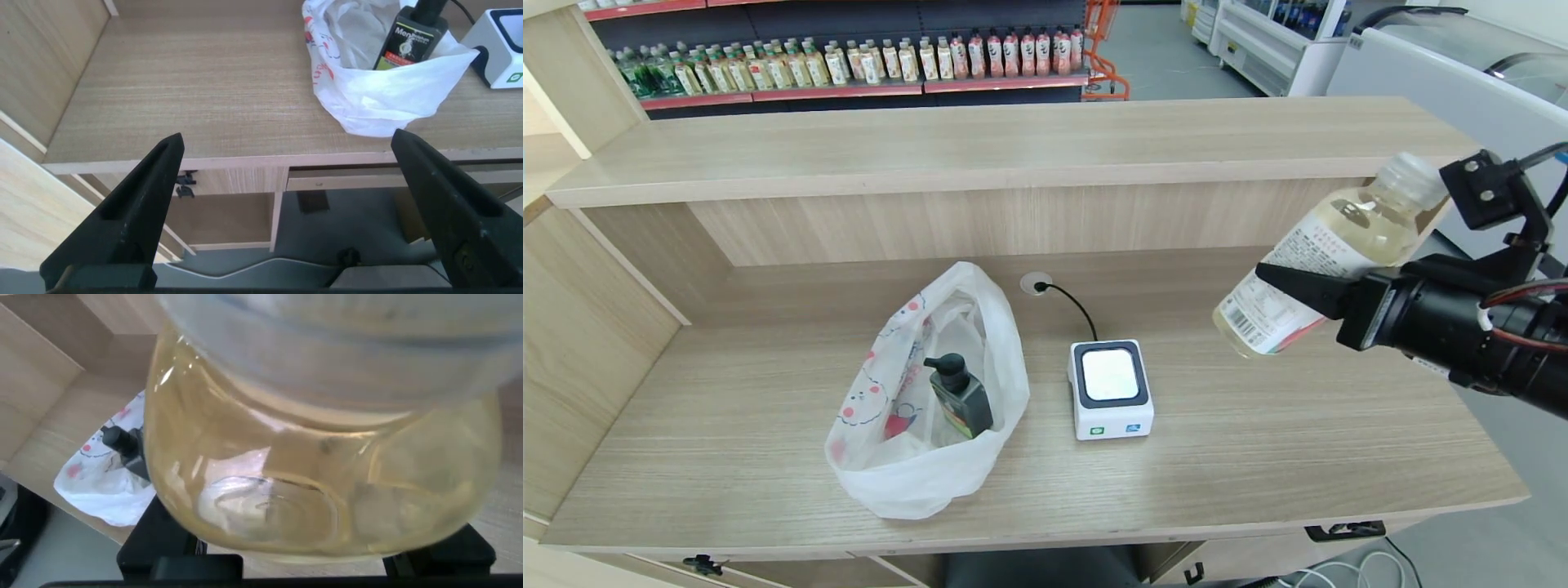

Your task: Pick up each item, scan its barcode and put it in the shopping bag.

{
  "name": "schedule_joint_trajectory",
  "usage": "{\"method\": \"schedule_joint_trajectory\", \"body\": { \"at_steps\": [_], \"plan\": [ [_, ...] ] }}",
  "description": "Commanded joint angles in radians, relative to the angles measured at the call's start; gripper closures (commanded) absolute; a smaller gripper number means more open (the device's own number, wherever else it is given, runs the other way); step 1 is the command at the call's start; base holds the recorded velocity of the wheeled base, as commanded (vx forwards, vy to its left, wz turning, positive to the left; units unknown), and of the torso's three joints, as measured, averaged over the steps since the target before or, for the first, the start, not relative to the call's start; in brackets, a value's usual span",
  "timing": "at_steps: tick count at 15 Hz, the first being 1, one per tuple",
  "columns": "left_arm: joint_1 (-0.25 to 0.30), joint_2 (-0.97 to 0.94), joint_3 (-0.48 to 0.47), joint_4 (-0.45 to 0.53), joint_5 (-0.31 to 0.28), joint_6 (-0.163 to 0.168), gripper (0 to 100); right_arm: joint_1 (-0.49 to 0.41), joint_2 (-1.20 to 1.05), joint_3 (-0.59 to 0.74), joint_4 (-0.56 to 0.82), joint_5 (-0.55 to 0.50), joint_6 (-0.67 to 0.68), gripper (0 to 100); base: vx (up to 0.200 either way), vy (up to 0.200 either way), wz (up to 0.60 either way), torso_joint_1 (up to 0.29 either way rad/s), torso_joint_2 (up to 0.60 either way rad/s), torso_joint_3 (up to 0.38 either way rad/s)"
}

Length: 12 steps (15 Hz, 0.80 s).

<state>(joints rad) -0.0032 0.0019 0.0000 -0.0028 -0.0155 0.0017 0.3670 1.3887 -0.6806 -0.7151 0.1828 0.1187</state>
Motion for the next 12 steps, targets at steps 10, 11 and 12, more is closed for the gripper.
{"method": "schedule_joint_trajectory", "body": {
  "at_steps": [10, 11, 12],
  "plan": [
    [0.0, 0.0, 0.0, 0.0, 0.002, -0.005, 0, -0.008, -0.048, 0.012, -0.001, 0.142, 0.006, 100, 0.0, 0.1, 0.0, 0.003, 0.0, 0.002],
    [0.0, 0.0, 0.0, 0.0, 0.002, -0.005, 0, 0.021, -0.04, -0.004, 0.0, 0.159, 0.004, 100, 0.0, 0.2, 0.0, 0.002, 0.0, 0.007],
    [0.0, 0.0, 0.0, 0.0, 0.002, -0.005, 0, 0.033, -0.028, -0.019, 0.002, 0.161, 0.004, 100, 0.0, 0.2, 0.0, -0.012, 0.0, 0.007]
  ]
}}
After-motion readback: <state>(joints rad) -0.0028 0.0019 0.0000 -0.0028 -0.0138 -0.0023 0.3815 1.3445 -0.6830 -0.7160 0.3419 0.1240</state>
